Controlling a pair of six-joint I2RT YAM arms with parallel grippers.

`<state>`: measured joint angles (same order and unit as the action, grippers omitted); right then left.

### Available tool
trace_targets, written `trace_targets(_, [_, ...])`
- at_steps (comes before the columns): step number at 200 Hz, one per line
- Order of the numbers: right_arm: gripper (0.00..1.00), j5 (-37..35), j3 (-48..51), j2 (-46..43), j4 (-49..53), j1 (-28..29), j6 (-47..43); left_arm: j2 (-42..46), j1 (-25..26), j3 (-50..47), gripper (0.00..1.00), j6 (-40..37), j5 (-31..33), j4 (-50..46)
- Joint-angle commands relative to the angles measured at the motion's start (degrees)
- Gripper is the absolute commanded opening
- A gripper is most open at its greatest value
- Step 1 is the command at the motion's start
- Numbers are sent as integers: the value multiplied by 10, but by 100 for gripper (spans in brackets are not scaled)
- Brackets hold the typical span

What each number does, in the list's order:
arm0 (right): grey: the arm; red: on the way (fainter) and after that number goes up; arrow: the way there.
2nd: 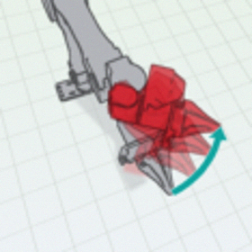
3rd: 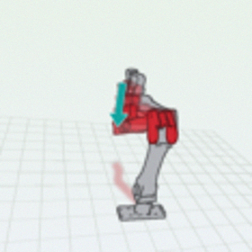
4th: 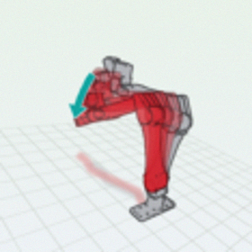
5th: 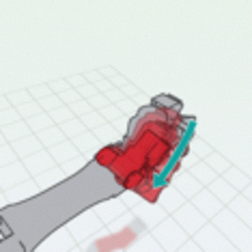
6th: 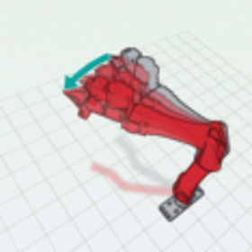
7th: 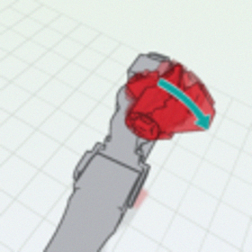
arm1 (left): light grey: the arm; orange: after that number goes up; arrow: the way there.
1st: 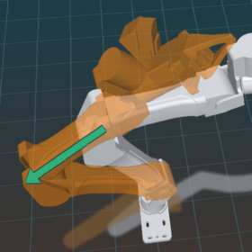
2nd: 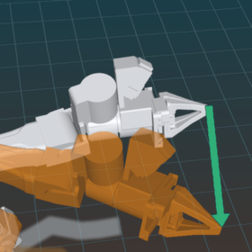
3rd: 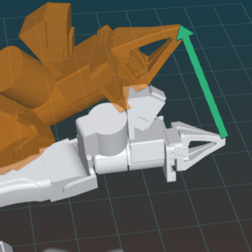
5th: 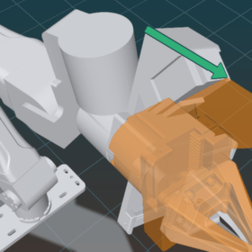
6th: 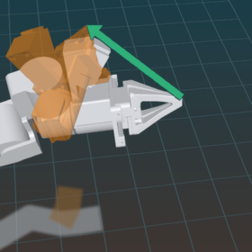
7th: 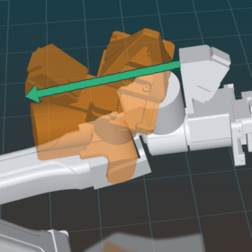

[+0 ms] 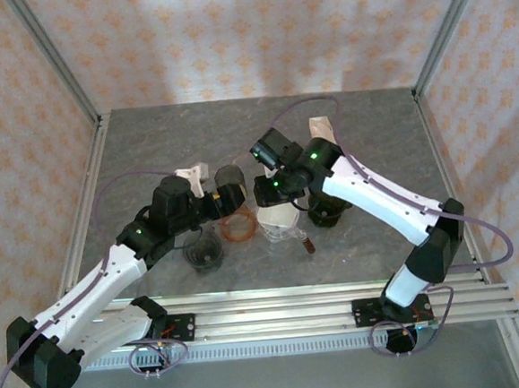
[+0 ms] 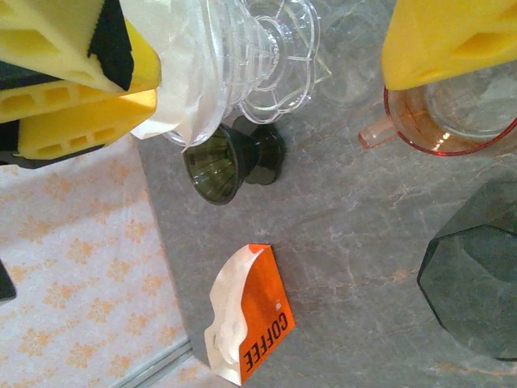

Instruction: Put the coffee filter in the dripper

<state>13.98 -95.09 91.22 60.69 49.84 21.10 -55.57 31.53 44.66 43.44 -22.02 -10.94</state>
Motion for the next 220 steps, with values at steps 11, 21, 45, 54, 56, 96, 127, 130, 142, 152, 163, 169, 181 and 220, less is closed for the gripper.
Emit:
trace_targets(11, [35,-29,16,-68,-22,5,4,11,18,43,78,-26,6,-18])
trace_targets(21, [36,-43,30,-90,-28,4,7,7,34,60,75,-42,23,-38])
trace_targets(45, [38,-83,73,-134,-42,4,14,-22,86,113,69,-96,82,-114])
trace_targets(54, [39,-99,89,-145,-41,4,13,-36,98,130,68,-112,94,-142])
trace_targets(56, [39,-103,92,-147,-41,4,14,-38,100,133,68,-115,96,-147])
trace_targets(96, [41,-139,163,-186,-61,4,23,-69,118,134,63,-140,103,-185])
trace_targets(127, [41,-137,192,-191,-74,4,22,-76,122,110,60,-131,93,-166])
trace_targets(130, [41,-136,195,-191,-75,4,23,-76,122,106,60,-131,92,-162])
trace_targets(142, [41,-134,201,-187,-79,4,24,-76,122,96,60,-131,90,-149])
trace_targets(152, [41,-132,206,-185,-81,4,24,-77,122,90,60,-114,90,-141])
trace_targets(163, [40,-131,212,-184,-84,4,25,-80,121,85,60,-111,89,-135])
trace_targets(169, [40,-133,215,-184,-86,4,27,-82,122,83,59,-110,88,-131])
trace_targets(181, [40,-134,223,-184,-90,4,28,-85,122,79,59,-108,85,-126])
trace_targets(220, [39,-140,245,-185,-100,4,34,-90,122,67,58,-99,81,-109])
